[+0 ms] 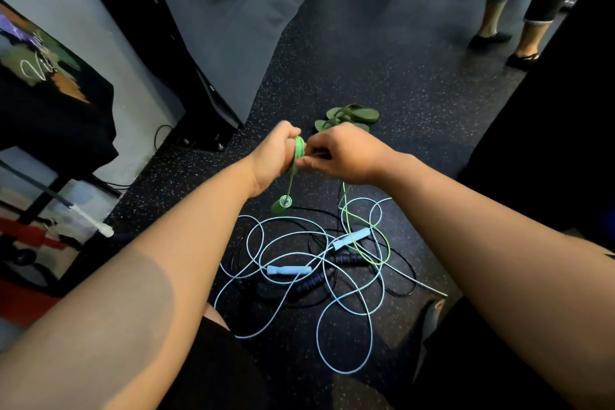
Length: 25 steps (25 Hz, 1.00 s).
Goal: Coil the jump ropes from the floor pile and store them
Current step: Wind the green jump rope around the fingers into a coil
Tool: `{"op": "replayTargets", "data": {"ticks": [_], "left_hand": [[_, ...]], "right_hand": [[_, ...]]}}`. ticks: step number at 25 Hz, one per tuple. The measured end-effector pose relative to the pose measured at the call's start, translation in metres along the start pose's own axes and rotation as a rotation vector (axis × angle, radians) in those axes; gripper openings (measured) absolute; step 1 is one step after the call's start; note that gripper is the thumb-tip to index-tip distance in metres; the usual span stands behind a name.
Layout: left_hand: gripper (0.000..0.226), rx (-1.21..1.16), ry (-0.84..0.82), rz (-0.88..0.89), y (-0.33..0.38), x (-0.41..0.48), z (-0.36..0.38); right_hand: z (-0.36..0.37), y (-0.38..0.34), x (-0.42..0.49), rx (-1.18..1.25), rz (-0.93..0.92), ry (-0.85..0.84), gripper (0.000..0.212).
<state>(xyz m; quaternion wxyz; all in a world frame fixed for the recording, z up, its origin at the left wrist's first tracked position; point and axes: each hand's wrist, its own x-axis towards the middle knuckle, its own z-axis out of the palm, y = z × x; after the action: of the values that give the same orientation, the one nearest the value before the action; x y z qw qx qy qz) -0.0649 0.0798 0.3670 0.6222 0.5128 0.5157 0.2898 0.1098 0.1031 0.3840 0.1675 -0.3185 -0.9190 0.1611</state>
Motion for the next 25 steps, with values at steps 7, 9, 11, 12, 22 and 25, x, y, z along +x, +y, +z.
{"op": "replayTargets", "data": {"ticks": [7, 9, 11, 12, 22, 25], "left_hand": [[0.072, -0.126, -0.182, -0.085, 0.017, -0.020, 0.007], [0.073, -0.179, -0.199, -0.073, 0.020, -0.023, 0.006], [0.072, -0.267, -0.211, -0.053, 0.020, -0.025, 0.005], [0.071, -0.325, -0.209, -0.039, 0.020, -0.025, 0.004], [0.075, -0.912, -0.206, 0.271, 0.011, -0.019, -0.010], [0.081, -0.952, -0.111, 0.322, 0.015, -0.010, -0.016]], "right_hand": [[-0.002, 0.022, -0.006, 0.205, 0.099, 0.171, 0.035], [0.005, 0.026, -0.006, 0.297, 0.166, 0.183, 0.039], [0.012, 0.030, -0.005, 0.341, 0.217, 0.188, 0.043], [0.015, 0.032, -0.004, 0.355, 0.247, 0.185, 0.045], [0.056, 0.028, -0.004, 0.592, 0.423, -0.094, 0.030], [0.051, 0.029, -0.003, 0.539, 0.427, -0.149, 0.029]]}}
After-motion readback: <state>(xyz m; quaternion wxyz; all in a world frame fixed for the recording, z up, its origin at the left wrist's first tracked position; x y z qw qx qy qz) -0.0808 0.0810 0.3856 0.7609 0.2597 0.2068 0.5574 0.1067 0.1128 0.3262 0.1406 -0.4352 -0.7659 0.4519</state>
